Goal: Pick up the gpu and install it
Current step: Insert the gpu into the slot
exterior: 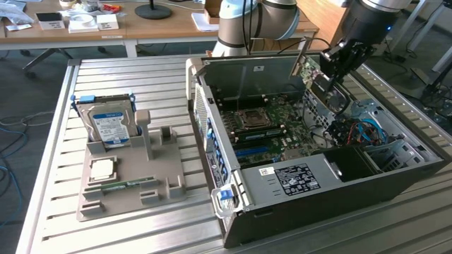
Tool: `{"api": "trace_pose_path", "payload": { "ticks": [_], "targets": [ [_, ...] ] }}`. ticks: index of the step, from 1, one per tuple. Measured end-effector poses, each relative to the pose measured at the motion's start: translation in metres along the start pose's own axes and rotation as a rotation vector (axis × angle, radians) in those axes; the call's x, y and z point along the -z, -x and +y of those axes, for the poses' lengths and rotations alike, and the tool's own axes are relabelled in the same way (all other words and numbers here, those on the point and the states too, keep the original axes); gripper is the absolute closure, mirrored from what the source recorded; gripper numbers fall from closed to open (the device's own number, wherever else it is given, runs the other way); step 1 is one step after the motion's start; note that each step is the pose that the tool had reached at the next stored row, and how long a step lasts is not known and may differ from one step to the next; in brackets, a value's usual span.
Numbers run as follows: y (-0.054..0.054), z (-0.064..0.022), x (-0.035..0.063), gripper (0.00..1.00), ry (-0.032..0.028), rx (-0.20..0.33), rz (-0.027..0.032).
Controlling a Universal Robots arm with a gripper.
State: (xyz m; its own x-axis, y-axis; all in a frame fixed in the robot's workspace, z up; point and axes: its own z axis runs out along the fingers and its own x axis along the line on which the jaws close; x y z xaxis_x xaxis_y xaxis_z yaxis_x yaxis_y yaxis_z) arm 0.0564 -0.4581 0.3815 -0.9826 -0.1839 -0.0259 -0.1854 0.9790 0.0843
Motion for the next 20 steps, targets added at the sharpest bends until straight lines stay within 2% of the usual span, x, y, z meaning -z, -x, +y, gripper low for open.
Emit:
{"api": "trace_pose_path", "payload": {
  "ticks": [2, 4, 20],
  "targets": [
    [0.0, 0.0, -0.0002, 0.73, 0.001, 0.039, 0.0032],
    [0.0, 0.0, -0.0005, 0.73, 0.0029, 0.11, 0.0093],
    [0.0, -0.0001, -0.0008, 0.73, 0.0084, 0.353, 0.0301]
  ]
}}
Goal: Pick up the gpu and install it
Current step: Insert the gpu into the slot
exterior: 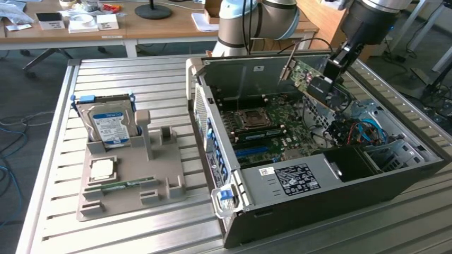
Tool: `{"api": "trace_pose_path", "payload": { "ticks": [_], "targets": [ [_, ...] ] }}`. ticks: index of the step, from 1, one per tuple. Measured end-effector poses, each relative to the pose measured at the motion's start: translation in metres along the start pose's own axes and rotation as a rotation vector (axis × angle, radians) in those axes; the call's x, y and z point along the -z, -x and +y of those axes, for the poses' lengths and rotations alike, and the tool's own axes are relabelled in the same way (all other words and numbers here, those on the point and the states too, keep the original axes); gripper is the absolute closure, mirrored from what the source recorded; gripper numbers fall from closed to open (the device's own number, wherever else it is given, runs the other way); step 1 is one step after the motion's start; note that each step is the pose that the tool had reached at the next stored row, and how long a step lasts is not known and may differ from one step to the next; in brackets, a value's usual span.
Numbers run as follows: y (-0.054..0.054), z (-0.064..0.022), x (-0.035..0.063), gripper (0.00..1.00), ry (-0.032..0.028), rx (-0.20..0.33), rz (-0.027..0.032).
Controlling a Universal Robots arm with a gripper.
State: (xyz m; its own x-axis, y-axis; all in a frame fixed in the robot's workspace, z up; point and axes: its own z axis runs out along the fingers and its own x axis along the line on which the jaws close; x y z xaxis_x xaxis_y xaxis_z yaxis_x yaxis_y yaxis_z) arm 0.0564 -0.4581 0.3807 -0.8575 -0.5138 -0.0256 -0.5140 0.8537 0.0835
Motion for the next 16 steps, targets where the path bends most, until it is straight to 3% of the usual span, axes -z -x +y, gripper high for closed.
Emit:
{"api": "trace_pose_path", "payload": {
  "ticks": [16],
  "targets": [
    [0.0, 0.0, -0.0004, 0.73, 0.0071, 0.274, 0.0229]
  ]
}}
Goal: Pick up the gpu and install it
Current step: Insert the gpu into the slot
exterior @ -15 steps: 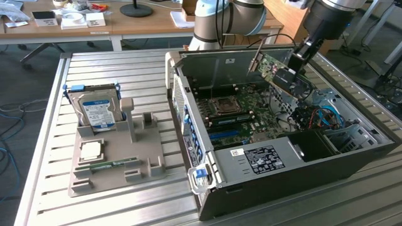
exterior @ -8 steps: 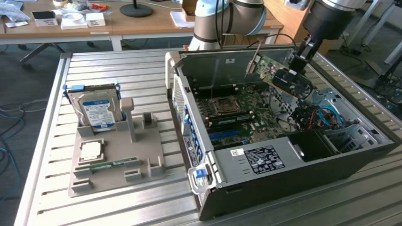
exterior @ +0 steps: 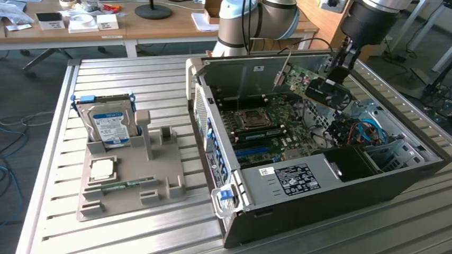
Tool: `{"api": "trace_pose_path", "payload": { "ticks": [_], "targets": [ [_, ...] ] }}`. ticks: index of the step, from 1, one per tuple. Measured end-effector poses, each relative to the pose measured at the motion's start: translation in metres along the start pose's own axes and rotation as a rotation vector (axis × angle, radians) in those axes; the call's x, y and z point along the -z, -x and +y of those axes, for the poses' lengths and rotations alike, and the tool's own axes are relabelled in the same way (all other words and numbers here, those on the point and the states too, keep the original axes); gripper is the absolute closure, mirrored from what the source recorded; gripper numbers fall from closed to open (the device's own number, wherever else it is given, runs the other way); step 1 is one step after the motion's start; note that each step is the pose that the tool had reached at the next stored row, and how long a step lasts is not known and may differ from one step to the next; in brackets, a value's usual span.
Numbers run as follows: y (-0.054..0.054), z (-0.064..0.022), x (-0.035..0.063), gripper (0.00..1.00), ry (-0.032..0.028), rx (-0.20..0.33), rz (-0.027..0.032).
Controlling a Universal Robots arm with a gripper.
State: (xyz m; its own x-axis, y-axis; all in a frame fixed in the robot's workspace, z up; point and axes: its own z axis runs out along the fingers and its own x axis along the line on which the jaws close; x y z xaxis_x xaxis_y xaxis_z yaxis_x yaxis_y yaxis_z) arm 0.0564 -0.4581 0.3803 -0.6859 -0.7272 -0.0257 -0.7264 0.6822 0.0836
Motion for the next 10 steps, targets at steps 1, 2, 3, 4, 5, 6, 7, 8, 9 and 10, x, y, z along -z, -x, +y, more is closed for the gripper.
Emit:
{"api": "trace_pose_path", "payload": {
  "ticks": [1, 2, 3, 4, 5, 6, 7, 8, 9, 10],
  "targets": [
    [0.0, 0.0, 0.0, 0.73, 0.0004, 0.017, 0.0014],
    [0.0, 0.0, 0.0, 0.73, 0.0009, 0.034, 0.0029],
    [0.0, 0.0, -0.0001, 0.73, 0.0013, 0.051, 0.0043],
    [0.0, 0.0, -0.0001, 0.73, 0.0017, 0.068, 0.0057],
    [0.0, 0.0, -0.0001, 0.73, 0.0021, 0.085, 0.0071],
    [0.0, 0.0, -0.0001, 0.73, 0.0027, 0.103, 0.0086],
    [0.0, 0.0, -0.0001, 0.73, 0.0031, 0.119, 0.01],
    [0.0, 0.0, -0.0001, 0.73, 0.0034, 0.135, 0.0114],
    [0.0, 0.0, -0.0001, 0.73, 0.0039, 0.152, 0.0128],
    [0.0, 0.0, -0.0002, 0.73, 0.0043, 0.169, 0.0141]
  ]
}}
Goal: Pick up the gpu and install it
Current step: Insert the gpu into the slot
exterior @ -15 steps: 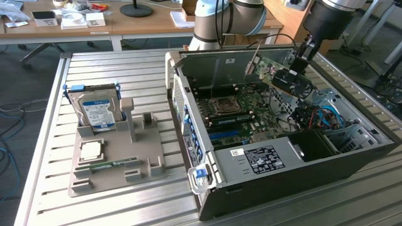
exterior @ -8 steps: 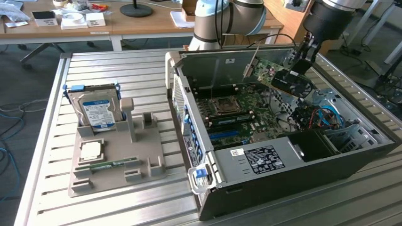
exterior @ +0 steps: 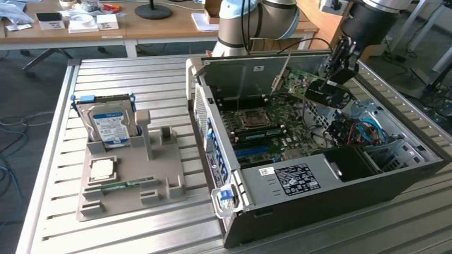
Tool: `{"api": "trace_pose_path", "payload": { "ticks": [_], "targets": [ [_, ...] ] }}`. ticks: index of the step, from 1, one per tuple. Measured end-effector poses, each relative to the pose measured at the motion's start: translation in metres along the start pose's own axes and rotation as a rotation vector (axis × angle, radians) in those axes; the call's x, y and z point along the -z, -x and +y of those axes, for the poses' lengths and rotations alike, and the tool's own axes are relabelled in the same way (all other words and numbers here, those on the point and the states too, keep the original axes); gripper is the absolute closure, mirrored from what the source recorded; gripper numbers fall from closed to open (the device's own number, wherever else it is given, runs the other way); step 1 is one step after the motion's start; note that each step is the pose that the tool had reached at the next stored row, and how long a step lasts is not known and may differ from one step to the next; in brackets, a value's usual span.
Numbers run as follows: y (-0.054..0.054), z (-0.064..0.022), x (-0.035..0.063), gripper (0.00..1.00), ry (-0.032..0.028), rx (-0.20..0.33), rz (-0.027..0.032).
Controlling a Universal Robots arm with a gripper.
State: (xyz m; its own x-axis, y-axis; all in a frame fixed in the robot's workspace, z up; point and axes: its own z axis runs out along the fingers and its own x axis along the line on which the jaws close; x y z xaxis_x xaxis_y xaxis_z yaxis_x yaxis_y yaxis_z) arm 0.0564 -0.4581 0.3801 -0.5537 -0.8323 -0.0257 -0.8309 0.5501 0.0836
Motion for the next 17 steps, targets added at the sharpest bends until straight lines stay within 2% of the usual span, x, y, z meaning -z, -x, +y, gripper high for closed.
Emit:
{"api": "trace_pose_path", "payload": {
  "ticks": [17],
  "targets": [
    [0.0, 0.0, -0.0001, 0.73, 0.0071, 0.277, 0.0233]
  ]
}}
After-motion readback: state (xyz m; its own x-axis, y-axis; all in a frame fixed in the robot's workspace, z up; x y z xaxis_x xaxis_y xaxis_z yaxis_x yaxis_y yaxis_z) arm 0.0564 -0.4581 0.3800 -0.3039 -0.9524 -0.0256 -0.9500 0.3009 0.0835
